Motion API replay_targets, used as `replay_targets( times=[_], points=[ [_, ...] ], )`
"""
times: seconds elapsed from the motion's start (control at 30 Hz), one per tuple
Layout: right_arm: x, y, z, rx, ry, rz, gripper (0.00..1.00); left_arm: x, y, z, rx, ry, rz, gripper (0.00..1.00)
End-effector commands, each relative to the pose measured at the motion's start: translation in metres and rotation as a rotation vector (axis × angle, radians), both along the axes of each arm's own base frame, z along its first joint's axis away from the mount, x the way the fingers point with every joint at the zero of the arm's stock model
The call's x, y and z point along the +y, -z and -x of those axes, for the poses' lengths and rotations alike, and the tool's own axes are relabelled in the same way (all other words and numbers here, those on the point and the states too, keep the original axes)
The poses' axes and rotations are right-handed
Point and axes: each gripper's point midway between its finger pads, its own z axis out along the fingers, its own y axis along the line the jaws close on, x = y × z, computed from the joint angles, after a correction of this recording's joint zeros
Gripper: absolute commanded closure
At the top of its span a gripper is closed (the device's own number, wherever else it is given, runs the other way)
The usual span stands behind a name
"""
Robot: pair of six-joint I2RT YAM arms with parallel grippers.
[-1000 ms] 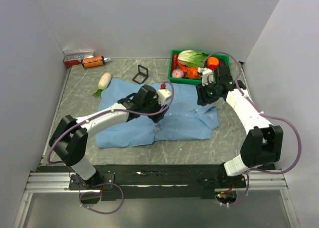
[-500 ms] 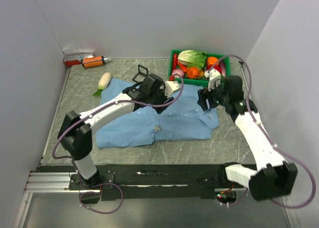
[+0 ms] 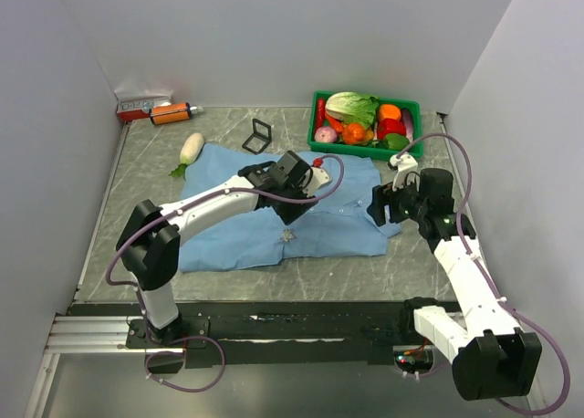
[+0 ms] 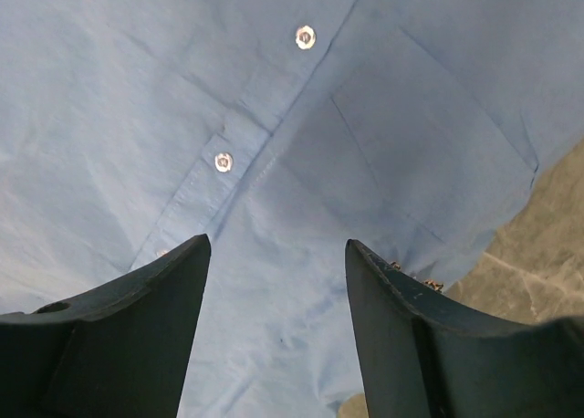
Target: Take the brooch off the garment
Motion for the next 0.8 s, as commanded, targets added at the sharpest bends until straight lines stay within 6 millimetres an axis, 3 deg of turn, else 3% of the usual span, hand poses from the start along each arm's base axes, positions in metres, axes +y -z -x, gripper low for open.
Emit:
replay_targets(
  times=[0.0,0.2,0.43,0.63,0.77],
  points=[
    [0.009,-0.012,-0.008,-0.025,-0.012,-0.060,0.20,-0.005,0.001,0.013,0.003,0.037,-0.033,0.34],
    [0.011,-0.012,-0.011,-0.012,-0.014,-0.083,0.20,-0.016,-0.005,0.033,0.038,0.060,-0.004,0.30],
    [0.013,-0.004,-0.008,0.003,-0.022,-0.092,0.19,-0.027,0.015,0.072,0.091,0.140,-0.053,0.27],
    [0.012,0.000,-0.007,0.013,-0.021,-0.088,0.19,-0.016,0.021,0.079,0.078,0.153,-0.124,0.30],
    [0.012,0.001,-0.008,0.016,-0.018,-0.095,0.18,-0.008,0.022,0.068,0.037,0.125,-0.162,0.37]
  ],
)
